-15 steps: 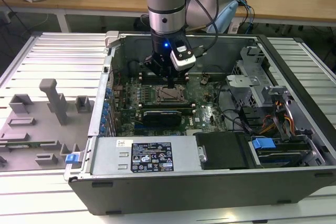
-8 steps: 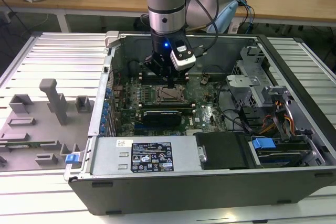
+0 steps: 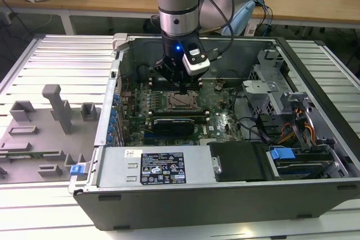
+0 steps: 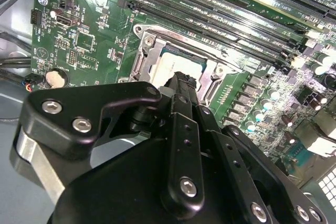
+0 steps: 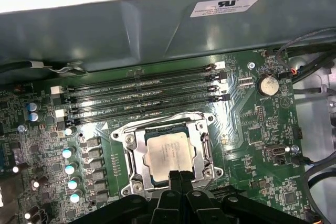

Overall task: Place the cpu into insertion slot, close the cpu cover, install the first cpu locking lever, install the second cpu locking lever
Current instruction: 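Install the second cpu locking lever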

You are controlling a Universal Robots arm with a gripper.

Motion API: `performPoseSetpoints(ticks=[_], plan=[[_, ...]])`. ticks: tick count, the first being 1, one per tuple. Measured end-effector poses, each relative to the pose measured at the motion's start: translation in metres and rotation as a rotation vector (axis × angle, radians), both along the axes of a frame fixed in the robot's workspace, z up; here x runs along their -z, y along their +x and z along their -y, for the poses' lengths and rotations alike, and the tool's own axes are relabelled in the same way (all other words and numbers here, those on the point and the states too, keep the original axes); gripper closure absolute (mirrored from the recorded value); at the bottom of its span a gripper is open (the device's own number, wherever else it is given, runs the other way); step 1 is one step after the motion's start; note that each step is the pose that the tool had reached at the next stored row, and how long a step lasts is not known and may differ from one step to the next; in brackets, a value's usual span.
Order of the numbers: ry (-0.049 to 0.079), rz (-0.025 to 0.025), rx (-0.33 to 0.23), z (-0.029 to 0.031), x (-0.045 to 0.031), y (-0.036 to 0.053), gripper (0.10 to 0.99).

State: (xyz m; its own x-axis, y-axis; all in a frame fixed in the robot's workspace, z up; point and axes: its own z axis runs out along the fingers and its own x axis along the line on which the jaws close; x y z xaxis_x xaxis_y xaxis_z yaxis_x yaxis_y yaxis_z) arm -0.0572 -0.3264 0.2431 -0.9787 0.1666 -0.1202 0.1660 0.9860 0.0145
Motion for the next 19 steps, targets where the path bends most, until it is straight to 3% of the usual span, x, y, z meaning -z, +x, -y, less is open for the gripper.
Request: performPoseSetpoints(ticks=[4, 10, 13, 17, 19], plan=[[0.000, 0.0001, 0.000, 0.0071, 0.0001, 0.0000, 0.980], [0.000, 0.0002, 0.000, 0.0083, -0.0038, 0.0001, 0.980], [0.000, 0.0001, 0.000, 0.0122, -0.0042, 0.0000, 0.980], [0.005, 0.0001, 0.000, 0.0269, -0.0041, 0.0001, 0.980], [0.026, 0.0001, 0.000, 0.0357, -0.0027, -0.0001, 0.980]])
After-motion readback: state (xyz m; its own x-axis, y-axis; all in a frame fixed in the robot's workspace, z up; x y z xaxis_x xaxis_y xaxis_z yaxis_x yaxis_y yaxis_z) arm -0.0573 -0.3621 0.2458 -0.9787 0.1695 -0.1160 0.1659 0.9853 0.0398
